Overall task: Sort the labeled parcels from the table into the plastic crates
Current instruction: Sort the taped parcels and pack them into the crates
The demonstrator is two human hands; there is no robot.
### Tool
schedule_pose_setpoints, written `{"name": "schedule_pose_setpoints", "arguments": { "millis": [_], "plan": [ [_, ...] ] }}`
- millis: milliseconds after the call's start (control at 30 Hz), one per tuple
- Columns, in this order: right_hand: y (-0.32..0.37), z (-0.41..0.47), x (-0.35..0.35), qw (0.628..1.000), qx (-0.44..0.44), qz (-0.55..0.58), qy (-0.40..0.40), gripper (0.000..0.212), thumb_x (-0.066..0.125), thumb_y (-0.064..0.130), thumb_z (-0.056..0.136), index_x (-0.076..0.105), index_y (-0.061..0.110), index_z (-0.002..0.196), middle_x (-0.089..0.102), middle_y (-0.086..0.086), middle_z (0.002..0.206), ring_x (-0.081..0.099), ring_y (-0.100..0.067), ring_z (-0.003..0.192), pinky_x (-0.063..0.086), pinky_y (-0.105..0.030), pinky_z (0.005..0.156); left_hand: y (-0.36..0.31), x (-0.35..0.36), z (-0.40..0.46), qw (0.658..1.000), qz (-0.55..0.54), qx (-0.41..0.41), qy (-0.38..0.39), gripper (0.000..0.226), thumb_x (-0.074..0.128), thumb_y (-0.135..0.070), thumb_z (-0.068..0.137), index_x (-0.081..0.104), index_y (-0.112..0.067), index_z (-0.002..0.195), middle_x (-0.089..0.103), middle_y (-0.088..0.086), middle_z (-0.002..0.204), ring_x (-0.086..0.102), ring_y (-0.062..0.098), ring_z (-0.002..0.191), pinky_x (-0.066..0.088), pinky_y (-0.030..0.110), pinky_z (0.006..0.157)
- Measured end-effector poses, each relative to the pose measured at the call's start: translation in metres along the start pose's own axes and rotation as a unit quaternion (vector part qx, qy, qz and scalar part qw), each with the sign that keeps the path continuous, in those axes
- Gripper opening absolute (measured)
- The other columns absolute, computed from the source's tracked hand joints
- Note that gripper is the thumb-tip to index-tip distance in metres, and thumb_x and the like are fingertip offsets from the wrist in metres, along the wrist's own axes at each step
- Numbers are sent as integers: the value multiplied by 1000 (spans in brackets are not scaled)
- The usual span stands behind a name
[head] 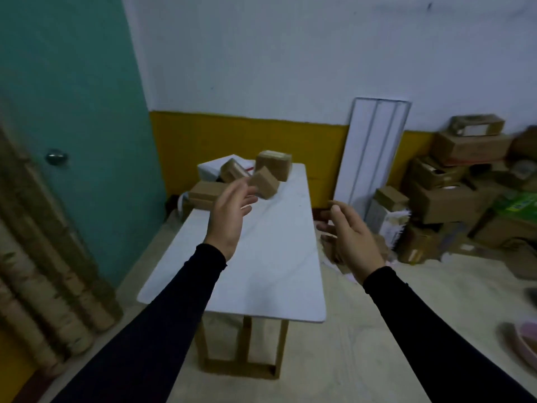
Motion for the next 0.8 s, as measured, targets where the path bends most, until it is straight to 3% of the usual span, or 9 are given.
{"name": "schedule_pose_setpoints", "arguments": {
  "millis": [200,367,567,700,800],
  "plan": [
    [-27,111,-83,998,10,-5,-58,40,39,40,104,49,22,138,60,2,123,63,-11,106,49,-23,80,39,122,105,998,22,-8,66,29,40,-31,105,59,-22,124,67,1,118,63,12,109,46,38,104],
    [-69,203,-149,998,12,-2,-69,30,39,38,105,53,26,128,62,9,114,62,-9,106,50,-35,95,82,206,173,995,57,-2,76,25,40,-30,105,59,-25,119,65,-2,117,61,14,112,46,37,104],
    [-117,350,-223,998,31,-56,5,23,38,41,104,51,34,121,60,7,117,58,-15,113,46,-39,103,131,302,266,997,60,-46,-21,32,37,-30,106,58,-18,127,64,4,122,60,14,112,45,36,104],
    [-126,433,-227,996,51,-46,57,18,39,47,103,53,40,112,60,10,118,58,-15,114,44,-45,107,150,320,315,992,78,-63,-71,33,38,-31,105,60,-17,125,65,3,121,60,17,113,45,39,105],
    [-137,489,-209,990,51,-67,114,27,40,52,101,52,37,120,58,12,122,56,-14,118,44,-45,107,165,313,353,985,69,-74,-139,26,41,-27,104,63,-17,113,66,6,116,61,19,110,46,39,104]
  ]
}}
Point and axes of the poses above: each hand's wrist, its own z-axis towards the middle knuckle, its own x-axis out of the palm, y = z × x, the point moved 1 cm from there along z, towards the middle knuckle
